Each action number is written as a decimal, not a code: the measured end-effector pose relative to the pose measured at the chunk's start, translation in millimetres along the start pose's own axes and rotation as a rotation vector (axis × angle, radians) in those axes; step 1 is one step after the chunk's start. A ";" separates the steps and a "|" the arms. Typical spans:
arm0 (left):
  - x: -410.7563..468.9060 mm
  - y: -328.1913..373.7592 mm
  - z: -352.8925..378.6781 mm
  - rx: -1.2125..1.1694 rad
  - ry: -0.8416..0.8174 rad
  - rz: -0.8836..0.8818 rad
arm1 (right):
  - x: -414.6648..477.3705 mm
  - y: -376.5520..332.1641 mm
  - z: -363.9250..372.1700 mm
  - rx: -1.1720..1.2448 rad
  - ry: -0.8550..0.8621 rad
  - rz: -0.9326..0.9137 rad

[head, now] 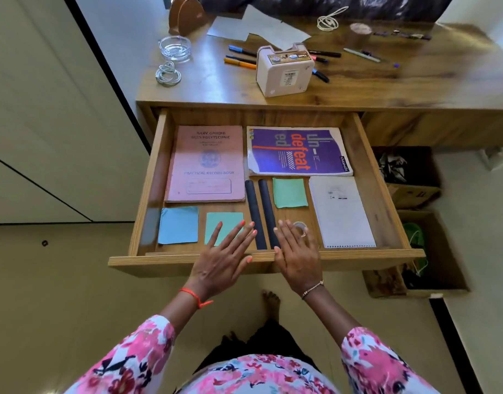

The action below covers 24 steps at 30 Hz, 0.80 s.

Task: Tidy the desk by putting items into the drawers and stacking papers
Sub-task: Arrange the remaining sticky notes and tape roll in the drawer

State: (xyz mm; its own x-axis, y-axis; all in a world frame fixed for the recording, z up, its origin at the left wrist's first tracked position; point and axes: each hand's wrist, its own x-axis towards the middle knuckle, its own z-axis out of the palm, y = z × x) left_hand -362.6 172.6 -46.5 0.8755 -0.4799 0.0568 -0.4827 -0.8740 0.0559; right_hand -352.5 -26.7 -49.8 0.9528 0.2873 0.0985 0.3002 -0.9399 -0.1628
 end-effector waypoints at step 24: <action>128.3 -88.4 -0.4 0.075 0.043 0.003 | 156.8 33.1 14.9 0.026 0.144 -0.060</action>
State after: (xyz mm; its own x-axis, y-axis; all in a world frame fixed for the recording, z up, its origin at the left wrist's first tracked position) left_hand -207.6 188.2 -43.7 0.8715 -0.4801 0.0994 -0.4808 -0.8766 -0.0188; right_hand -192.6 -10.0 -54.3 0.9172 0.3118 0.2480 0.3595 -0.9160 -0.1779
